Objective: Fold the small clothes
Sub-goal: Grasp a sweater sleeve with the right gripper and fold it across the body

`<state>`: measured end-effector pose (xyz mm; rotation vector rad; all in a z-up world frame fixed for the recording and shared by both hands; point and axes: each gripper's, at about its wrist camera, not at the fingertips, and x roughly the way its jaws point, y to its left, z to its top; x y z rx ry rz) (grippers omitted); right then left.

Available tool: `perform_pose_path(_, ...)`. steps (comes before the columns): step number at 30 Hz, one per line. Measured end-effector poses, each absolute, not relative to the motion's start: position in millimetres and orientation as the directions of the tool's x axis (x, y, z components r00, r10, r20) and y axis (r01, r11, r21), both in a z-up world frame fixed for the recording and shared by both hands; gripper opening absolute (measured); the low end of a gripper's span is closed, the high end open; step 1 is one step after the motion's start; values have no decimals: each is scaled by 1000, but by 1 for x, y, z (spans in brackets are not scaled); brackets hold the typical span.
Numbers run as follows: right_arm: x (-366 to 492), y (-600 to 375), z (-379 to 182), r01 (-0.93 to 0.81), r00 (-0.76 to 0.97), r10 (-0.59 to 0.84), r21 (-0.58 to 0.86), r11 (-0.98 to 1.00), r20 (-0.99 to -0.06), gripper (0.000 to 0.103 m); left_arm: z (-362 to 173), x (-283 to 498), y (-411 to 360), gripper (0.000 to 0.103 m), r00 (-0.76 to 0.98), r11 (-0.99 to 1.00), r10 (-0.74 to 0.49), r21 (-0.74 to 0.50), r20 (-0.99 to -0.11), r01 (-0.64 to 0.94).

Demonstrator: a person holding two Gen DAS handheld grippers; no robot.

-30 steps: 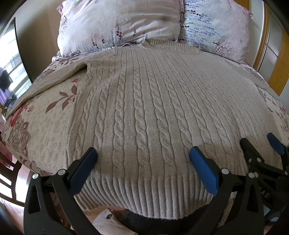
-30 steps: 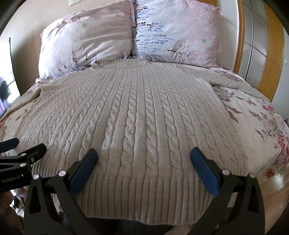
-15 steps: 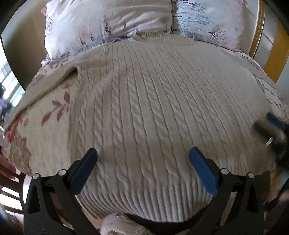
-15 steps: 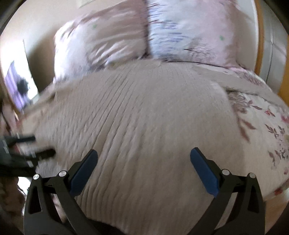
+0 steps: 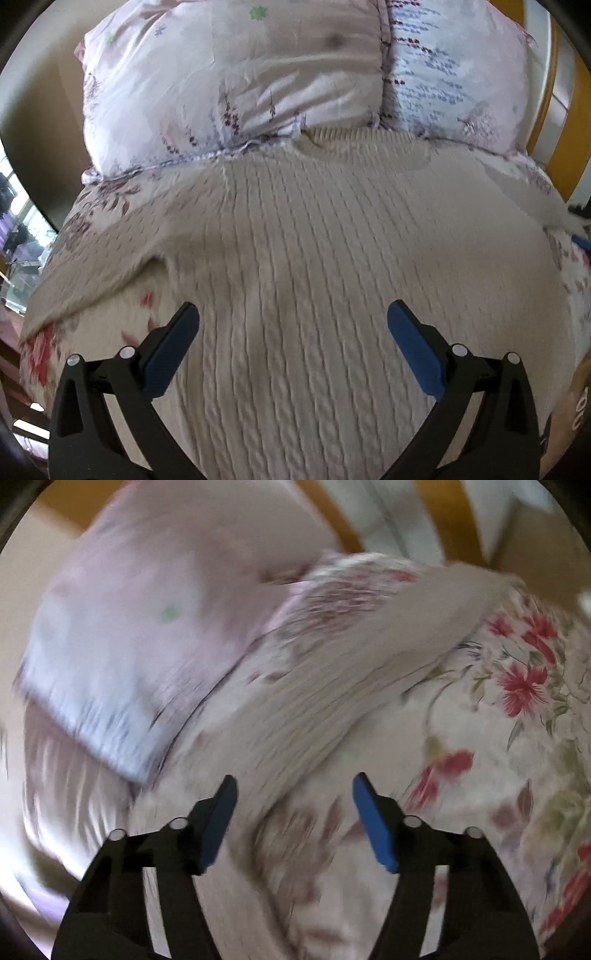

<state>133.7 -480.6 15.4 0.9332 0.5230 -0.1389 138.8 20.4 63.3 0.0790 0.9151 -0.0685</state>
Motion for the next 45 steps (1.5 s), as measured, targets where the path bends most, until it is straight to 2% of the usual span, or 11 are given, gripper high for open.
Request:
perform_pose_path(8,161,-514,-10,413,863,68,777,475,-500,39,61,190,23,101,632,993,-115,-77,-766,87)
perform_pose_path(10,162,-516,-12,428,862,44,773,468,-504,28,56,199,24,101,616,988,-155,-120,-772,98)
perform_pose_path(17,155,-522,-14,487,848,-65,725,486,-526,12,43,213,28,101,607,975,-217,-197,-765,100)
perform_pose_path(21,154,-503,8,495,841,-162,615,613,-516,10,41,218,33,101,615,969,-241,-219,-750,113)
perform_pose_path(26,143,-456,61,356,914,-169,531,769,-368,10,39,222,39,101,608,956,-286,-268,-741,122)
perform_pose_path(32,141,-344,92,12,954,108,394,919,-281,10,37,224,38,101,604,946,-315,-296,-732,135)
perform_pose_path(36,161,-268,64,-163,870,295,335,928,-395,10,35,222,38,101,600,921,-374,-360,-707,150)
perform_pose_path(41,180,-237,25,-166,779,348,364,917,-522,12,33,220,45,101,577,862,-475,-483,-665,153)
perform_pose_path(42,179,-243,24,-163,777,371,407,899,-509,19,33,220,46,101,573,857,-483,-492,-662,155)
perform_pose_path(43,176,-252,25,-157,777,398,461,873,-488,37,34,220,48,101,573,853,-490,-498,-657,158)
perform_pose_path(45,168,-269,27,-128,796,407,533,836,-448,59,34,220,49,101,573,850,-494,-501,-654,161)
